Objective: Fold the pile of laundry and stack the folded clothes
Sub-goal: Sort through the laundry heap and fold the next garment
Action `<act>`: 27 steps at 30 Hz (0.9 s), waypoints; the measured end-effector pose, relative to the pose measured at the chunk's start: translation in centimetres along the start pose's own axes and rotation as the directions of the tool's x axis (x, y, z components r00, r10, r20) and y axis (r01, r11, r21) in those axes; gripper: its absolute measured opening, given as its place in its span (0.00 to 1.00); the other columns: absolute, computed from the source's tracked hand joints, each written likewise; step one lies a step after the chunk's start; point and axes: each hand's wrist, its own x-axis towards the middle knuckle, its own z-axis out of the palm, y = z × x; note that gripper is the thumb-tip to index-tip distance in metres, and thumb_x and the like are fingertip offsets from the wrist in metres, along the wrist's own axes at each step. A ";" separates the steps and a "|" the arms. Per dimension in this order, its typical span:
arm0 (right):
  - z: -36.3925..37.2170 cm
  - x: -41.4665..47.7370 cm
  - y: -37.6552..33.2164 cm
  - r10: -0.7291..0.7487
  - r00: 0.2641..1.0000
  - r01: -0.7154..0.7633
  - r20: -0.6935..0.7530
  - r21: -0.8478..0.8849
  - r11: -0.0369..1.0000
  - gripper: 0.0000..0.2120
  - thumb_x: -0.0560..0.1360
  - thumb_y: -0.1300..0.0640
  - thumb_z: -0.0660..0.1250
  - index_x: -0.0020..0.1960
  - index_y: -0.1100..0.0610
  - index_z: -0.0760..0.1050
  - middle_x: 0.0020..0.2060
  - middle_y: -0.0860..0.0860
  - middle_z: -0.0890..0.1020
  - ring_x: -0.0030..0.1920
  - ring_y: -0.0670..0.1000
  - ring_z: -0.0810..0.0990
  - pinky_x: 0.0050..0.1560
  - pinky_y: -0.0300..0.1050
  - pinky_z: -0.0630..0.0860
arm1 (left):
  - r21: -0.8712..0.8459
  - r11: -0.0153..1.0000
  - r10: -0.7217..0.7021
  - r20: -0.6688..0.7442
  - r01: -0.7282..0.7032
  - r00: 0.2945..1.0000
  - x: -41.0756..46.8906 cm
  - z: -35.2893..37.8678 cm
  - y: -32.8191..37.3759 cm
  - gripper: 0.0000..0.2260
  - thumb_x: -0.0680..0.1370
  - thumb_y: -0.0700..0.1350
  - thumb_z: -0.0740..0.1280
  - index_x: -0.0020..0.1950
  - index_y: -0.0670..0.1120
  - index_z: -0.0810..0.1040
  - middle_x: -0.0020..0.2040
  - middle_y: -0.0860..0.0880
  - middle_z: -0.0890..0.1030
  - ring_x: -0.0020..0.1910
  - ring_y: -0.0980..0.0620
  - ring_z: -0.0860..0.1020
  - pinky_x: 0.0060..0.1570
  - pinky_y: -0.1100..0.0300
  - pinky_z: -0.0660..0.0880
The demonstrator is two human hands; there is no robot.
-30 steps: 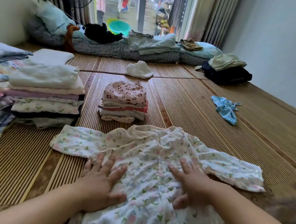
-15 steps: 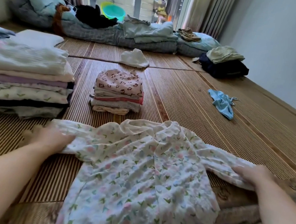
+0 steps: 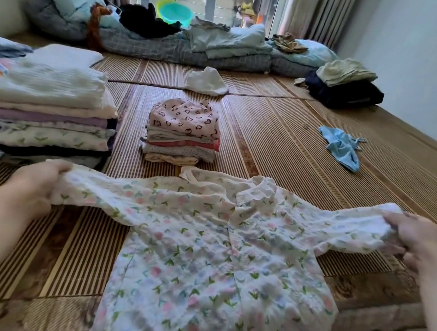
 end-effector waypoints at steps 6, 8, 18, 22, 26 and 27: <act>3.8 -3.6 -3.3 -0.138 0.963 0.120 0.231 0.089 0.989 0.21 0.75 0.65 0.67 0.67 0.55 0.70 0.54 0.60 0.79 0.45 0.59 0.82 0.33 0.52 0.82 | -0.032 0.943 0.328 0.258 -0.331 0.909 -12.1 5.1 3.7 0.19 0.77 0.41 0.68 0.67 0.44 0.72 0.54 0.41 0.80 0.47 0.41 0.81 0.43 0.46 0.79; 6.2 -6.0 -4.1 -0.192 0.926 0.176 0.326 0.078 0.981 0.23 0.75 0.65 0.67 0.68 0.54 0.68 0.55 0.59 0.78 0.47 0.60 0.82 0.38 0.53 0.81 | -0.063 0.923 0.371 0.399 -0.379 0.838 -16.0 7.7 3.9 0.21 0.76 0.43 0.68 0.68 0.45 0.69 0.54 0.43 0.79 0.46 0.44 0.80 0.39 0.52 0.77; 14.4 -10.8 -1.6 -0.134 0.772 0.393 0.621 -0.300 0.869 0.12 0.75 0.60 0.68 0.59 0.55 0.76 0.46 0.53 0.82 0.43 0.53 0.83 0.39 0.47 0.78 | 0.348 0.727 0.133 0.774 -0.592 0.619 -22.1 14.8 0.1 0.19 0.77 0.59 0.63 0.65 0.53 0.76 0.59 0.54 0.80 0.50 0.56 0.78 0.47 0.60 0.75; 14.5 -6.1 -2.1 -0.376 0.805 0.556 0.459 -0.363 0.748 0.20 0.74 0.59 0.70 0.66 0.56 0.73 0.57 0.53 0.80 0.53 0.52 0.79 0.53 0.52 0.78 | 0.466 0.593 0.425 0.511 -0.656 0.747 -17.4 15.0 0.7 0.23 0.77 0.55 0.66 0.69 0.48 0.70 0.64 0.49 0.76 0.51 0.55 0.76 0.47 0.59 0.76; 16.9 -2.8 -2.5 -0.053 0.760 0.508 0.648 -0.540 0.671 0.44 0.67 0.62 0.76 0.76 0.51 0.58 0.70 0.57 0.69 0.60 0.58 0.75 0.56 0.53 0.77 | 0.696 0.567 0.203 0.402 -0.442 0.893 -12.6 16.0 1.4 0.35 0.71 0.54 0.73 0.72 0.42 0.65 0.64 0.43 0.74 0.50 0.50 0.74 0.49 0.56 0.75; 17.5 -2.0 -2.6 0.033 0.738 0.473 0.674 -0.552 0.687 0.48 0.65 0.62 0.77 0.77 0.50 0.56 0.71 0.57 0.68 0.60 0.59 0.76 0.57 0.54 0.78 | 0.708 0.594 0.121 0.391 -0.383 0.912 -11.8 16.3 1.6 0.35 0.70 0.53 0.75 0.70 0.39 0.67 0.62 0.42 0.75 0.48 0.49 0.73 0.47 0.57 0.74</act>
